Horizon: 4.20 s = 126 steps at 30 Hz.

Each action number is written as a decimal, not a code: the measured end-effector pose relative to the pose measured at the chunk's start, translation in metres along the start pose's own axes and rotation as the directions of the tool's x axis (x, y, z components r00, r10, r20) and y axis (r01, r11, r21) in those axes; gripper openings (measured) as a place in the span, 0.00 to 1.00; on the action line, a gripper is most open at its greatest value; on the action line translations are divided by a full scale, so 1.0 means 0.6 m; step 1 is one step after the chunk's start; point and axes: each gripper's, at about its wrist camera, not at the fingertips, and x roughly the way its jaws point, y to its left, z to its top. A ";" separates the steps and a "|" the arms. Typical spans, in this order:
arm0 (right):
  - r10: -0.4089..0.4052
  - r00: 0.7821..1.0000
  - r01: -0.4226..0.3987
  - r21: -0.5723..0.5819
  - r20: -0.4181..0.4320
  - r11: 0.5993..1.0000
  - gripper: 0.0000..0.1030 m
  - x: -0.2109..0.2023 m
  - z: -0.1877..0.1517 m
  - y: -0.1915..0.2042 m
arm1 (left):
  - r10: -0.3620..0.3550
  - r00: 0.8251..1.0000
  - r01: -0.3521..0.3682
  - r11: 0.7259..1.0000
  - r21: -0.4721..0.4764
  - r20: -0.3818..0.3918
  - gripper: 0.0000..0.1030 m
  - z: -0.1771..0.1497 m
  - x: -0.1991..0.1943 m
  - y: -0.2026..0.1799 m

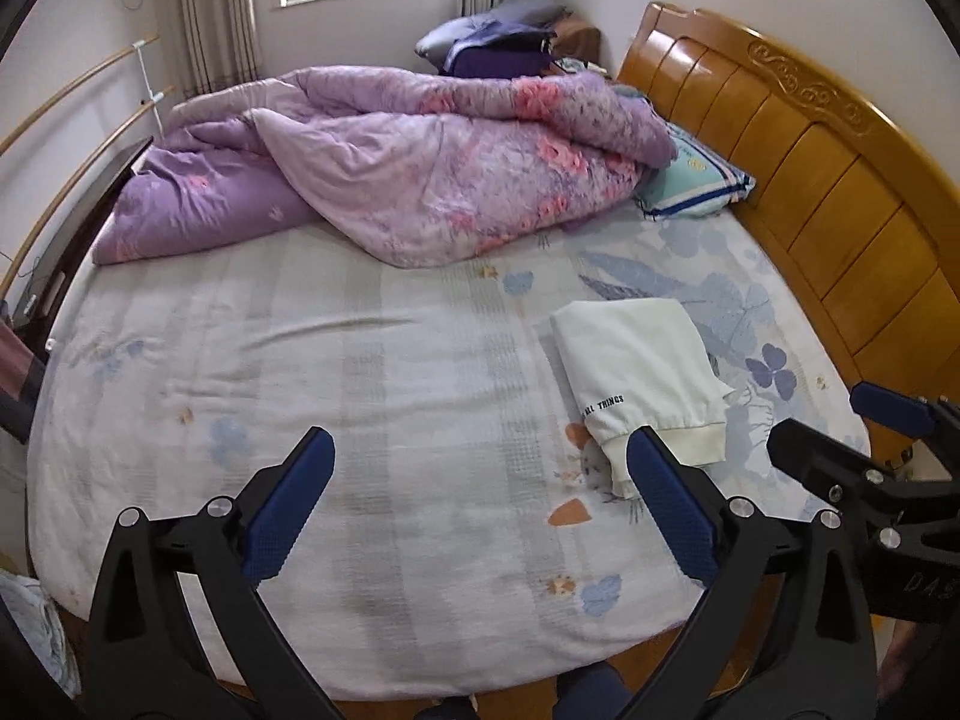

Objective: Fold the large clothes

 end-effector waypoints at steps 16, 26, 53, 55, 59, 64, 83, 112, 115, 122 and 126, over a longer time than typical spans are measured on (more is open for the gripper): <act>0.012 0.995 -0.008 -0.038 0.102 0.999 0.92 -0.137 0.002 0.102 | 0.035 0.991 -0.036 0.999 0.010 0.128 0.95 0.001 -0.202 0.069; 0.015 0.989 -0.005 -0.065 0.144 0.998 0.92 -0.189 0.007 0.133 | 0.059 0.987 -0.059 0.998 -0.005 0.150 0.95 0.012 -0.257 0.084; -0.008 0.979 0.026 -0.087 0.202 0.996 0.92 -0.239 0.015 0.163 | 0.082 0.965 -0.090 0.996 0.021 0.249 0.95 0.036 -0.328 0.100; -0.009 0.979 0.027 -0.089 0.205 0.996 0.92 -0.241 0.016 0.166 | 0.083 0.964 -0.091 0.996 0.021 0.252 0.95 0.039 -0.331 0.099; -0.012 0.977 0.031 -0.090 0.211 0.995 0.92 -0.243 0.019 0.169 | 0.083 0.962 -0.091 0.996 0.021 0.260 0.95 0.045 -0.331 0.099; -0.014 0.978 0.033 -0.090 0.209 0.995 0.92 -0.243 0.020 0.170 | 0.091 0.960 -0.100 0.995 0.021 0.266 0.95 0.048 -0.331 0.099; -0.018 0.978 0.038 -0.092 0.209 0.995 0.92 -0.241 0.021 0.171 | 0.093 0.960 -0.101 0.995 0.019 0.265 0.95 0.053 -0.327 0.101; -0.017 0.979 0.037 -0.096 0.202 0.995 0.92 -0.234 0.027 0.167 | 0.092 0.959 -0.096 0.995 0.004 0.267 0.95 0.056 -0.304 0.107; -0.017 0.980 0.037 -0.096 0.200 0.995 0.92 -0.234 0.028 0.167 | 0.093 0.959 -0.097 0.995 0.004 0.266 0.95 0.056 -0.304 0.107; -0.017 0.980 0.037 -0.097 0.200 0.995 0.93 -0.233 0.031 0.167 | 0.092 0.959 -0.097 0.995 0.004 0.269 0.95 0.057 -0.304 0.106; -0.016 0.980 0.036 -0.097 0.199 0.995 0.92 -0.233 0.032 0.167 | 0.093 0.959 -0.097 0.995 0.004 0.267 0.95 0.056 -0.304 0.107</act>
